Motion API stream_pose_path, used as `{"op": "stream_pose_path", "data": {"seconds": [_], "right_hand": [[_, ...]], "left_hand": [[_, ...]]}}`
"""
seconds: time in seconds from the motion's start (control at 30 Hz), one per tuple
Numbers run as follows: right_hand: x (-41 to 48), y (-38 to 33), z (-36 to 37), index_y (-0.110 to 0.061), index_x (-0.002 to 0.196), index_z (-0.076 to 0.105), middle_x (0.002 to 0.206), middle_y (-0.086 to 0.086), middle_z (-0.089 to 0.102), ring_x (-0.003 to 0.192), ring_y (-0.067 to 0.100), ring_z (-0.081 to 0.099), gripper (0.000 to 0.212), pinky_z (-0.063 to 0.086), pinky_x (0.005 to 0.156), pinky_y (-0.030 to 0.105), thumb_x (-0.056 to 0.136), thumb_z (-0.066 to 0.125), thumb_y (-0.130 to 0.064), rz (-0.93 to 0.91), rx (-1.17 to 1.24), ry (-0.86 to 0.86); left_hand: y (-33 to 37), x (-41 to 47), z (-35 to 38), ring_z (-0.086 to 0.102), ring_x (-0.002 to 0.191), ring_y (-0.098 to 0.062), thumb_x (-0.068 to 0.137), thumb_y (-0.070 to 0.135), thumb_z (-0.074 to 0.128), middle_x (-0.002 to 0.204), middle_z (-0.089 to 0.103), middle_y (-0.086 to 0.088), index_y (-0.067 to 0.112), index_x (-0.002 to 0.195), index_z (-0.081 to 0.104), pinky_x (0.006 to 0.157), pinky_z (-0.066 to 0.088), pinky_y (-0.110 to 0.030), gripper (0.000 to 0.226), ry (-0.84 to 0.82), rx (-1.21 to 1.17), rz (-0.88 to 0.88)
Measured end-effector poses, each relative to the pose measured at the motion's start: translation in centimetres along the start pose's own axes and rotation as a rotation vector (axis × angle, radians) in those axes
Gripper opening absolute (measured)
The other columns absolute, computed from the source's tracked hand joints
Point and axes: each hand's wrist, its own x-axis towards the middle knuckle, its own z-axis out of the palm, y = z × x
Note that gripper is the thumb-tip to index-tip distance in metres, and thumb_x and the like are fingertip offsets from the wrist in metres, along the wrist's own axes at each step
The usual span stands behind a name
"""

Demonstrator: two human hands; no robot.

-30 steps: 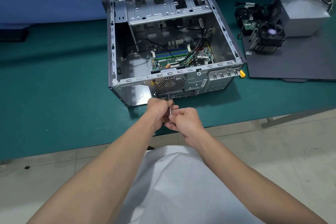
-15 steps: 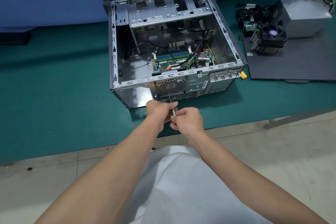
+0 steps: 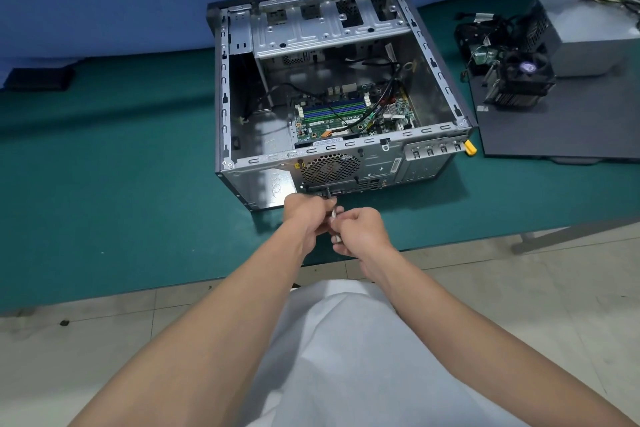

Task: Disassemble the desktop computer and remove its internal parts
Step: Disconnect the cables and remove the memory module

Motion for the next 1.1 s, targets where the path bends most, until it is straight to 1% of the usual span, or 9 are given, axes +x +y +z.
{"op": "stream_pose_path", "data": {"seconds": [0.07, 0.17, 0.3, 0.5, 0.6, 0.7, 0.83, 0.97, 1.1], "right_hand": [[0.0, 0.0, 0.0, -0.001, 0.094, 0.066, 0.087, 0.013, 0.066, 0.062, 0.017, 0.06, 0.013, 0.058, 0.063, 0.029, 0.094, 0.054, -0.005, 0.042, 0.083, -0.093], [0.4, 0.2, -0.2, -0.004, 0.092, 0.066, 0.087, 0.01, 0.068, 0.059, 0.016, 0.063, 0.008, 0.059, 0.066, 0.03, 0.091, 0.058, -0.002, 0.016, 0.083, -0.039], [0.7, 0.5, -0.3, -0.008, 0.089, 0.067, 0.075, 0.005, 0.068, 0.05, 0.009, 0.061, 0.004, 0.051, 0.049, 0.018, 0.086, 0.067, -0.005, -0.054, 0.016, 0.073], [1.0, 0.5, -0.1, -0.005, 0.099, 0.065, 0.086, 0.015, 0.069, 0.063, 0.017, 0.063, 0.015, 0.057, 0.066, 0.029, 0.096, 0.051, -0.008, -0.048, 0.108, -0.095], [1.2, 0.7, -0.2, -0.006, 0.099, 0.063, 0.085, 0.012, 0.07, 0.063, 0.016, 0.068, 0.009, 0.06, 0.066, 0.03, 0.093, 0.057, -0.006, -0.082, 0.056, -0.06], [1.1, 0.4, -1.5, -0.006, 0.093, 0.061, 0.075, 0.01, 0.069, 0.062, 0.017, 0.07, 0.004, 0.06, 0.066, 0.032, 0.09, 0.062, -0.003, -0.099, -0.031, -0.081], [-0.2, -0.7, -5.5, -0.004, 0.088, 0.06, 0.074, 0.015, 0.068, 0.063, 0.021, 0.07, 0.006, 0.056, 0.061, 0.03, 0.089, 0.061, 0.002, -0.106, -0.032, -0.215], [-2.1, -3.6, -9.1, 0.0, 0.094, 0.058, 0.078, 0.017, 0.065, 0.07, 0.029, 0.071, 0.011, 0.055, 0.059, 0.028, 0.087, 0.062, 0.006, -0.205, 0.062, -0.385], [-2.7, -9.1, -10.2, -0.003, 0.116, 0.054, 0.084, 0.017, 0.055, 0.07, 0.037, 0.069, 0.037, 0.057, 0.061, 0.032, 0.082, 0.062, 0.007, -0.281, 0.192, -0.583]], "left_hand": [[-0.1, 0.0, 0.0, 0.067, 0.061, -0.023, 0.093, 0.002, 0.06, 0.077, 0.072, -0.013, 0.0, 0.094, 0.064, 0.057, 0.056, -0.032, 0.005, -0.027, -0.013, -0.016], [-0.4, -0.1, 0.0, 0.067, 0.061, -0.023, 0.09, 0.005, 0.066, 0.078, 0.074, -0.013, 0.001, 0.091, 0.066, 0.056, 0.056, -0.03, 0.004, -0.048, -0.029, -0.022], [-0.2, 0.1, 0.2, 0.068, 0.057, -0.02, 0.08, 0.003, 0.077, 0.074, 0.073, -0.014, 0.0, 0.088, 0.067, 0.052, 0.056, -0.027, 0.013, -0.003, -0.014, 0.023], [-0.5, 0.0, 0.1, 0.066, 0.065, -0.026, 0.095, 0.004, 0.055, 0.08, 0.073, -0.015, -0.002, 0.099, 0.065, 0.055, 0.054, -0.031, 0.012, -0.069, -0.02, 0.026], [-0.4, -0.2, -0.1, 0.065, 0.062, -0.024, 0.097, 0.007, 0.051, 0.081, 0.073, -0.015, 0.0, 0.096, 0.065, 0.051, 0.052, -0.027, 0.016, -0.076, 0.021, 0.044], [0.4, -0.5, -0.9, 0.07, 0.069, -0.022, 0.1, 0.012, 0.048, 0.081, 0.073, -0.009, 0.004, 0.094, 0.065, 0.066, 0.059, -0.032, 0.02, 0.003, 0.246, 0.132], [2.0, -2.2, -3.2, 0.071, 0.082, -0.029, 0.101, 0.022, 0.047, 0.089, 0.073, -0.012, 0.004, 0.094, 0.068, 0.087, 0.056, -0.042, 0.029, 0.053, 0.723, 0.326], [5.3, -4.9, -4.8, 0.07, 0.081, -0.024, 0.1, 0.029, 0.046, 0.081, 0.072, -0.005, 0.015, 0.08, 0.068, 0.081, 0.055, -0.043, 0.033, 0.092, 0.932, 0.539], [7.3, -5.7, -5.1, 0.06, 0.076, -0.035, 0.092, 0.028, 0.049, 0.071, 0.069, -0.009, 0.013, 0.073, 0.069, 0.067, 0.05, -0.038, 0.031, 0.284, 1.063, 0.744]]}}
